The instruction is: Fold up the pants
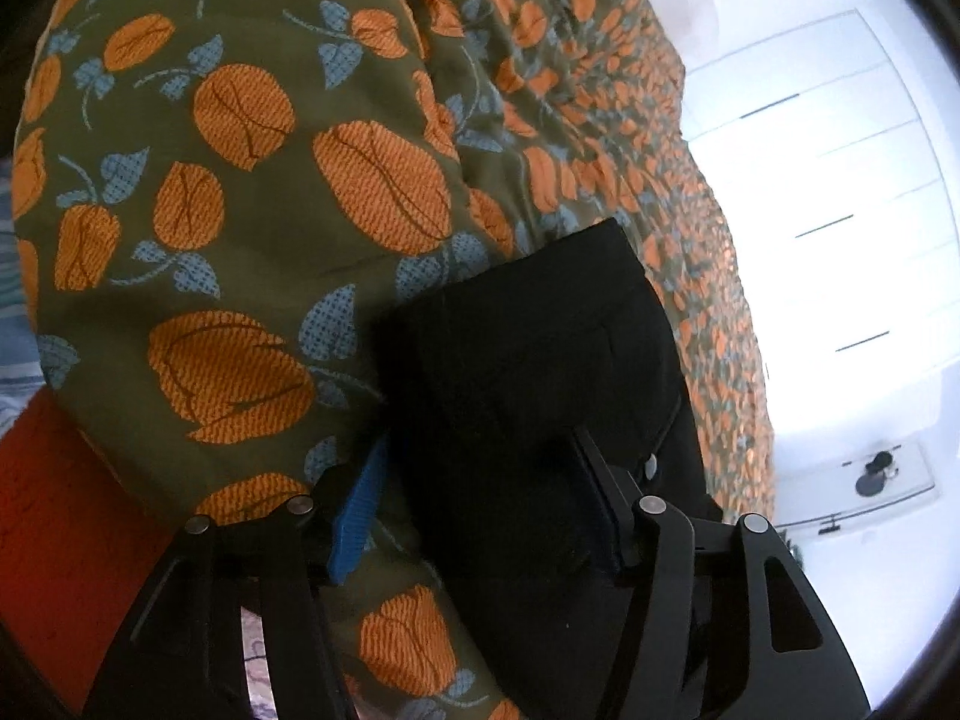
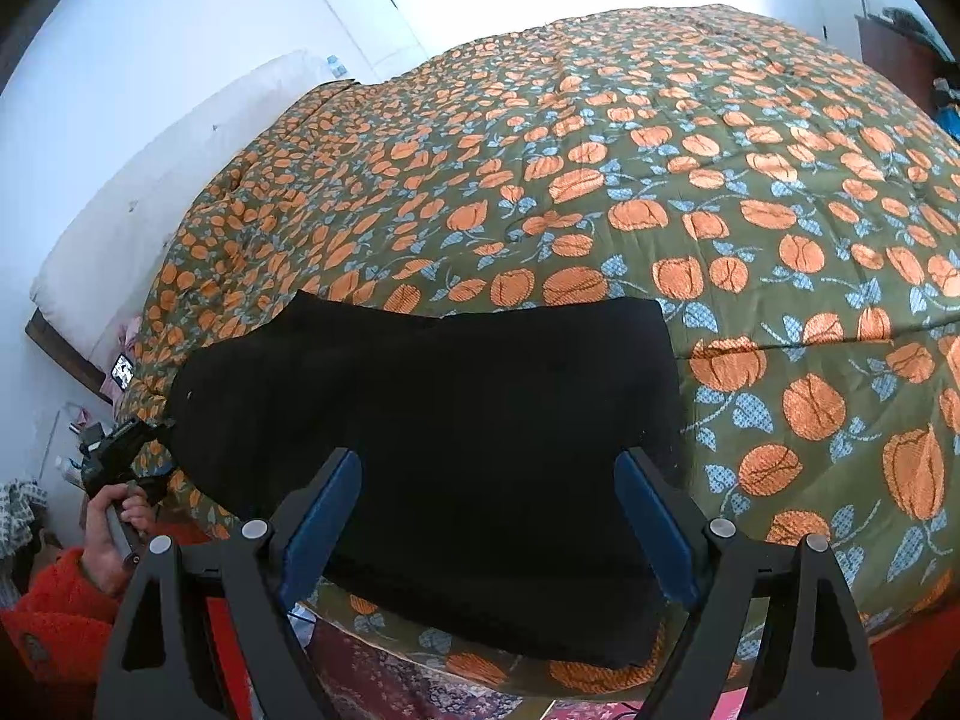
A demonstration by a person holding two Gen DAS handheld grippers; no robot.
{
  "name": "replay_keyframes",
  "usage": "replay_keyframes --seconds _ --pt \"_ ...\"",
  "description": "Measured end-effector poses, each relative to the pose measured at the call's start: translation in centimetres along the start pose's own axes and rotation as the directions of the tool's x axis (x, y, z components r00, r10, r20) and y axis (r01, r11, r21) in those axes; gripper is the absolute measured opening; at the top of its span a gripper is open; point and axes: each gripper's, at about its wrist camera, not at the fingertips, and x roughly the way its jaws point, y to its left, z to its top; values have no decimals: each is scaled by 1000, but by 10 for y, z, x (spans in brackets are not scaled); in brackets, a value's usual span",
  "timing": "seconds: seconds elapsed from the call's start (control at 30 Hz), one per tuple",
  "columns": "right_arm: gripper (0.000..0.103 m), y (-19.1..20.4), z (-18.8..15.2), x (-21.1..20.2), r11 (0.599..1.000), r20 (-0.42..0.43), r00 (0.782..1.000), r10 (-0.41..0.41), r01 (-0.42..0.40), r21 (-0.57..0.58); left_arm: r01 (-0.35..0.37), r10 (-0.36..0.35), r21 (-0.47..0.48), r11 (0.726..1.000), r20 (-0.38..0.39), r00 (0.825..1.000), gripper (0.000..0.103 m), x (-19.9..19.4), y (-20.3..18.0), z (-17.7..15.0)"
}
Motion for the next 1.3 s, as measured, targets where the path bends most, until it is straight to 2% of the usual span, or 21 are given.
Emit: replay_keyframes --seconds 0.13,0.43,0.6,0.77,0.93,1.1,1.13,1.2,1.23,1.27,1.3 --pt "86 0 0 1 1000 -3 1000 1 -1 -3 22 -22 19 1000 5 1000 60 2 -3 2" --pt "86 2 -2 3 1000 -12 1000 2 -2 -9 -8 7 51 999 19 1000 57 14 -14 6" --pt "86 0 -3 2 1000 -10 1000 1 -1 0 6 -7 33 999 39 999 33 7 -9 7" --pt "86 0 -3 2 1000 -10 1000 2 -2 -1 13 -16 56 998 63 998 22 -3 -12 7" --pt "86 1 -3 1 1000 -8 1000 8 -8 -1 -38 17 189 981 110 994 16 -19 -40 1" --pt "86 1 -2 2 1000 -5 1000 15 -15 4 -107 55 333 937 163 985 13 -35 -74 -11" --pt "86 1 -2 1 1000 -5 1000 17 -17 5 -125 57 383 915 182 982 13 -41 -86 -17" --pt "86 0 -1 0 1000 -3 1000 20 -20 5 -148 46 486 861 214 976 12 -52 -109 -31" --pt "86 0 -2 0 1000 -1 1000 22 -22 6 -153 28 550 821 228 973 12 -58 -124 -43" --pt "86 0 -2 0 1000 0 1000 23 -23 7 -153 -1 634 758 236 972 12 -65 -145 -61" --pt "86 -1 -1 0 1000 0 1000 23 -23 9 -151 -18 680 718 236 972 12 -68 -156 -72"
